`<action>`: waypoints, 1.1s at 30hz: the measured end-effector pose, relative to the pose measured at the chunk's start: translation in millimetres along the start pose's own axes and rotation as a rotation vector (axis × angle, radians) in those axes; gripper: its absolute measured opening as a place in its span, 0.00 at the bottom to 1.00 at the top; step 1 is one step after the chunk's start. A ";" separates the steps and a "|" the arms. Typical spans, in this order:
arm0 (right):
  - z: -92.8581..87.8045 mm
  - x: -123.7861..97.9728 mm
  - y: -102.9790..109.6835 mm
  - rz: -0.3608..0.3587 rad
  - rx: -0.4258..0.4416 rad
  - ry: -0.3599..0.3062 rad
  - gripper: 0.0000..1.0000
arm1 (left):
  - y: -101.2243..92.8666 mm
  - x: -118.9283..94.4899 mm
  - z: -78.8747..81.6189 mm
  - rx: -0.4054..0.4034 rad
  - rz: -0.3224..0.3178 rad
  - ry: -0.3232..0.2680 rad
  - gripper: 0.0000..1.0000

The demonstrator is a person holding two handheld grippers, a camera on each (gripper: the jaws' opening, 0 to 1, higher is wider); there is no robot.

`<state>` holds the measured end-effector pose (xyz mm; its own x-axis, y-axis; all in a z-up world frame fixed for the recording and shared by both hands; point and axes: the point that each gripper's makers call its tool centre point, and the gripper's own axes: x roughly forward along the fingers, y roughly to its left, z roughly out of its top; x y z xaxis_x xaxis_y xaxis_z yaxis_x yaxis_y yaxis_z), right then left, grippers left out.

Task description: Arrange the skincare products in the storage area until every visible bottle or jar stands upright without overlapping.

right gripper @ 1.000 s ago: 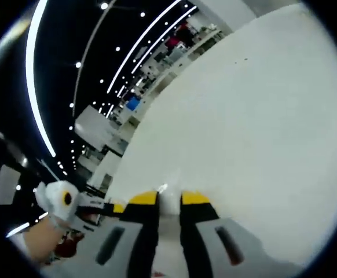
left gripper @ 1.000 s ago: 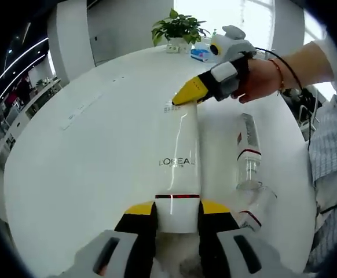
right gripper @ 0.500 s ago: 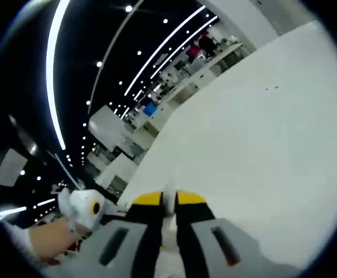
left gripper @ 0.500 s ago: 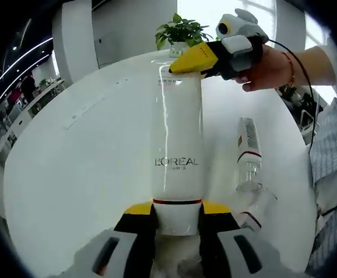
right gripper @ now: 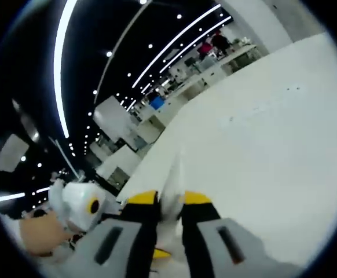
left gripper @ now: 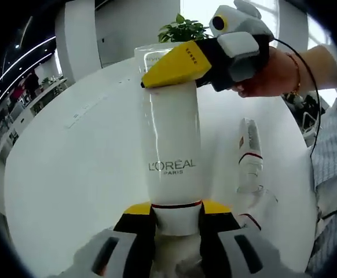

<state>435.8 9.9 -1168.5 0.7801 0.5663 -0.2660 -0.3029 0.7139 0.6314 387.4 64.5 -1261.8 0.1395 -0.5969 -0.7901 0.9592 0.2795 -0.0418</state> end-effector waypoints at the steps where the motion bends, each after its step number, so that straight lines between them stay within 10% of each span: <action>1: 1.3 1.0 -0.5 -0.010 -0.044 -0.006 0.14 | 0.1 -0.1 0.0 -0.002 0.001 0.000 0.27; 21: -6.0 3.5 24.3 -0.006 -0.274 0.070 0.16 | -0.6 1.0 -1.2 -0.053 0.035 -0.057 0.28; 33: -16.8 6.7 45.0 0.029 -0.576 0.167 0.18 | -1.8 -1.0 -3.3 -0.088 0.059 -0.136 0.29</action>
<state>418.2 52.8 -1154.2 0.6849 0.6124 -0.3948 -0.6070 0.7793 0.1559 384.7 67.0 -1262.9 0.2329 -0.6720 -0.7030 0.9239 0.3786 -0.0559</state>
